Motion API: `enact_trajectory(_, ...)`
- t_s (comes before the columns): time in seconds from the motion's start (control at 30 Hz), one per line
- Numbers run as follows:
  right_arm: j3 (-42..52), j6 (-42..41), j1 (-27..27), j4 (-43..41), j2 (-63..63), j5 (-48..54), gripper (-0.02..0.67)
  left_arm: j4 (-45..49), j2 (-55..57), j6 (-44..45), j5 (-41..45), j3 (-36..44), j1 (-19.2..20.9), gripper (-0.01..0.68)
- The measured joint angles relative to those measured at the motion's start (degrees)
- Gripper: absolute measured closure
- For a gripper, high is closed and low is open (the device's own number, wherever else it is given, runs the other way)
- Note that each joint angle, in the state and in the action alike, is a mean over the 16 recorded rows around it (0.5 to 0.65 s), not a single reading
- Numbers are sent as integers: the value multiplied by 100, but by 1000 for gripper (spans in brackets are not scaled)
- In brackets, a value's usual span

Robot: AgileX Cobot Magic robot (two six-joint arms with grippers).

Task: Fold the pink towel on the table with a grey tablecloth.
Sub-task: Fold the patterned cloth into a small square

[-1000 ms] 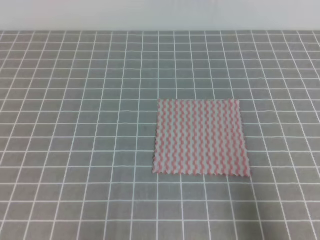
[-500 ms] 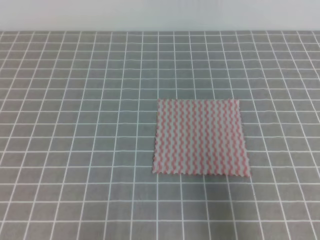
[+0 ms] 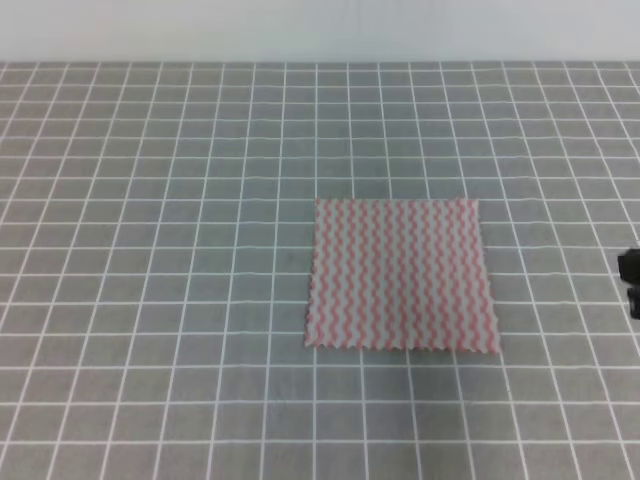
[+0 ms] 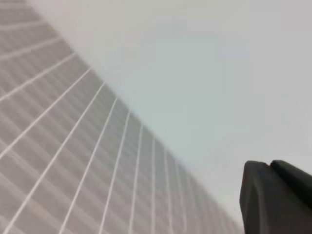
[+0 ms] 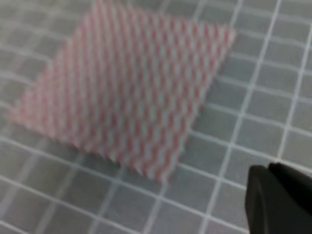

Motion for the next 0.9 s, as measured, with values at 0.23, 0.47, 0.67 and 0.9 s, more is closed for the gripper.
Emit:
enact_trajectory(0.23,-52,114,1,199,667,-167,666,-510,20,-417,-479,-1,0,675)
enact_trajectory(0.47,-127,-18,1,1028,1382,-230,666,-769,316,-300,-73,-206,2,675)
enact_trajectory(0.67,-394,-159,4,1295,1988,37,666,-1015,1172,418,773,-854,1,675)
enact_trajectory(0.9,-766,-74,97,796,2525,417,666,-1488,3091,2107,1658,-2137,1,675)
